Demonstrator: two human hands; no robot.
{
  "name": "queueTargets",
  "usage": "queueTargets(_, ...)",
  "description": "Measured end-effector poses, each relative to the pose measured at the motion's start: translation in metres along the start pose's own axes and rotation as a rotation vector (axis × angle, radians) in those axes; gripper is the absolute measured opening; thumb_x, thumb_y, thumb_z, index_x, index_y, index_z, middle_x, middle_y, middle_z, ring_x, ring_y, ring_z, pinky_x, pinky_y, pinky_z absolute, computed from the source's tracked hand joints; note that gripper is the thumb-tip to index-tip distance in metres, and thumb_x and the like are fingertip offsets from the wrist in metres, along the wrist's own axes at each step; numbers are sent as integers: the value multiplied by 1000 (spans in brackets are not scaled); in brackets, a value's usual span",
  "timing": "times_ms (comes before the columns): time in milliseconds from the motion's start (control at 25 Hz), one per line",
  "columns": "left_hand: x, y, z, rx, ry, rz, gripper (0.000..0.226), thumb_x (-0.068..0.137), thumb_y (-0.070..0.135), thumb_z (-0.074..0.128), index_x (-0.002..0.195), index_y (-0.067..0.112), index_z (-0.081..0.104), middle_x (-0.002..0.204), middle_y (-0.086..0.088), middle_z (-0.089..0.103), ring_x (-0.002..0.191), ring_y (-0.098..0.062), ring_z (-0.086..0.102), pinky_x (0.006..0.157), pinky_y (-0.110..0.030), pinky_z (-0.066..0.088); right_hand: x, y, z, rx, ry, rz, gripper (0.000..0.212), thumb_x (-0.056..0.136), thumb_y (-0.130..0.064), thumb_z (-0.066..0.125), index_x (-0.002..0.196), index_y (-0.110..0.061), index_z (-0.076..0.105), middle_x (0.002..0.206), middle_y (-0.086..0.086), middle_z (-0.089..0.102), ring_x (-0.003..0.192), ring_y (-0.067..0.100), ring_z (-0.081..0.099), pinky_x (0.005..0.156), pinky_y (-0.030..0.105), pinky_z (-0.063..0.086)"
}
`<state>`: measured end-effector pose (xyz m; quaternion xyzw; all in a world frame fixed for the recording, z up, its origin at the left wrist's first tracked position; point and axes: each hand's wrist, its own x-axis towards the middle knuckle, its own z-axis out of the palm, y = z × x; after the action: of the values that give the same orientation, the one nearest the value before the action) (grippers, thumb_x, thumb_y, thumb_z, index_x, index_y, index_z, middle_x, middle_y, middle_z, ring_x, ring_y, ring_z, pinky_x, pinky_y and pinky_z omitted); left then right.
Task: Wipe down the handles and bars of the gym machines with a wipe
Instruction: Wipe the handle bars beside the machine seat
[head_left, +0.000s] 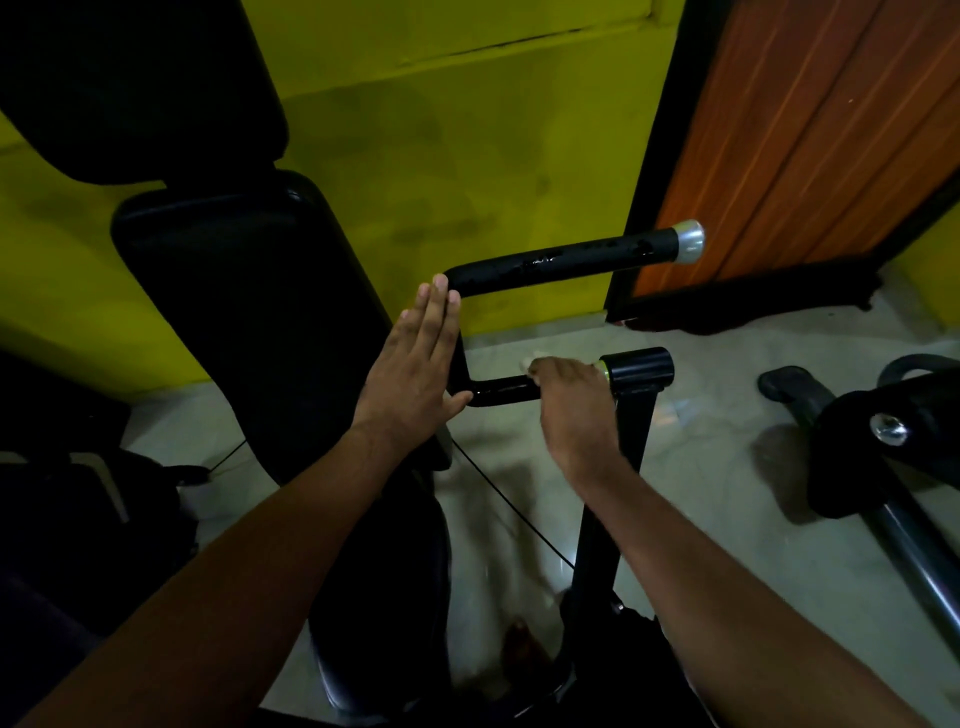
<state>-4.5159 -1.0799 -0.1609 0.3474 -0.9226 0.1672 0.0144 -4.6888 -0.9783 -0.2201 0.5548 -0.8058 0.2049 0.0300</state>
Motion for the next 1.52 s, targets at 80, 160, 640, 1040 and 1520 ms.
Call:
queueTargets(80, 1, 1, 0, 0, -4, -2, 124, 81, 67, 58, 149, -2, -18, 158, -22, -19, 149, -34, -10, 122, -43, 12, -21, -12, 13, 143, 146, -14, 29, 79, 2, 70, 106, -6, 69, 107, 11, 71, 101, 28, 64, 87, 38, 54)
queueTargets(160, 3, 1, 0, -8, -4, 4, 123, 81, 67, 57, 149, -3, -19, 158, -22, -20, 148, -34, -11, 122, -43, 12, -36, -32, 30, 392, 267, 114, 26, 82, 3, 68, 107, -6, 70, 112, 9, 68, 105, 24, 59, 89, 29, 51)
queueTargets(640, 1, 1, 2, -50, -2, -4, 122, 80, 63, 61, 150, -2, -16, 159, -21, -18, 148, -33, -13, 121, -44, 14, -13, -86, 51, 2049, 261, 1388, 25, 100, 7, 37, 101, -13, 53, 92, 8, 56, 78, 16, 58, 73, 22, 51)
queueTargets(1040, 2, 1, 4, -77, 1, -1, 122, 80, 62, 62, 150, -2, -14, 159, -21, -18, 148, -33, -14, 122, -44, 12, -10, -51, 36, 2305, 358, 1397, 22, 103, 1, 35, 110, -7, 55, 95, 11, 65, 85, 20, 65, 75, 30, 59)
queueTargets(1520, 1, -5, 8, -30, 45, 36, 124, 80, 67, 60, 150, 0, -18, 159, -19, -18, 149, -32, -11, 122, -42, 11, -52, -32, 48, 463, 316, 190, 28, 97, -12, 55, 121, -2, 64, 125, 17, 55, 115, 28, 49, 98, 14, 35)
